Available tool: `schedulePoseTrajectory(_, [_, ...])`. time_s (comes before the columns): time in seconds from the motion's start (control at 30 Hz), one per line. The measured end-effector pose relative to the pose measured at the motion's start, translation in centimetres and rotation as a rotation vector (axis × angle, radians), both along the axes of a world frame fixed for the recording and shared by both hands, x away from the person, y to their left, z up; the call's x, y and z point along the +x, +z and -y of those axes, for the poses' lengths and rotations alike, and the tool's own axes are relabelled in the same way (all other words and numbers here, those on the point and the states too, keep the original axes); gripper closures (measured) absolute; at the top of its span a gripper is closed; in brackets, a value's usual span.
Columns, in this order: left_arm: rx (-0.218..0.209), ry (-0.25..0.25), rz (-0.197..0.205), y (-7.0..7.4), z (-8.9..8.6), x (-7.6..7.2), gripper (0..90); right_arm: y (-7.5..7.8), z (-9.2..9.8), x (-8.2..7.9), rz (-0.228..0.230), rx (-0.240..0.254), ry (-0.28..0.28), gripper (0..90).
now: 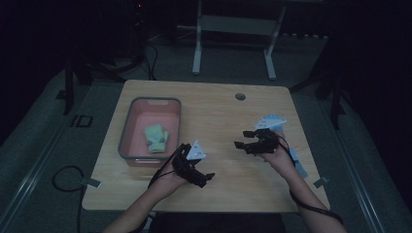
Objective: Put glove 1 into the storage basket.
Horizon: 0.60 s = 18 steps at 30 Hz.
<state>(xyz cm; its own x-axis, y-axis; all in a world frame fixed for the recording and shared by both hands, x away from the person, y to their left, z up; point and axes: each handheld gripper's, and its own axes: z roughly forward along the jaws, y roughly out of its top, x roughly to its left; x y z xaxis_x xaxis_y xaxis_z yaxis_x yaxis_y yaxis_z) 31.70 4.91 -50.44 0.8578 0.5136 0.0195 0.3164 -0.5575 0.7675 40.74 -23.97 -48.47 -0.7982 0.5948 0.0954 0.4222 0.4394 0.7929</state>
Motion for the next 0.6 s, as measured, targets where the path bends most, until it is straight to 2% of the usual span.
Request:
schedulePoseTrajectory(0.17, [0.011, -0.015, -0.009, -1.5, 0.5, 0.0, 0.4, -0.4, 2.6, 0.1, 0.007, -0.018, -0.056, 35.5])
schedulePoseTrajectory(0.33, [-0.005, -0.030, -0.030, -2.9, 0.7, 0.0, 0.4, -0.7, 5.0, 0.4, 0.012, -0.036, -0.117, 36.9])
schedulePoseTrajectory(0.43, [0.004, -0.028, -0.028, -3.7, 0.8, 0.0, 0.4, -0.7, 6.4, 0.5, 0.014, -0.042, -0.152, 37.6])
schedulePoseTrajectory(0.53, [-0.006, -0.018, -0.023, -4.2, 0.7, -0.1, 0.3, -0.6, 7.9, 0.8, 0.020, -0.046, -0.190, 39.9])
schedulePoseTrajectory(0.6, [-0.011, -0.021, -0.004, -4.4, 0.6, -0.2, 0.4, -0.6, 8.9, 1.1, 0.023, -0.052, -0.216, 40.5])
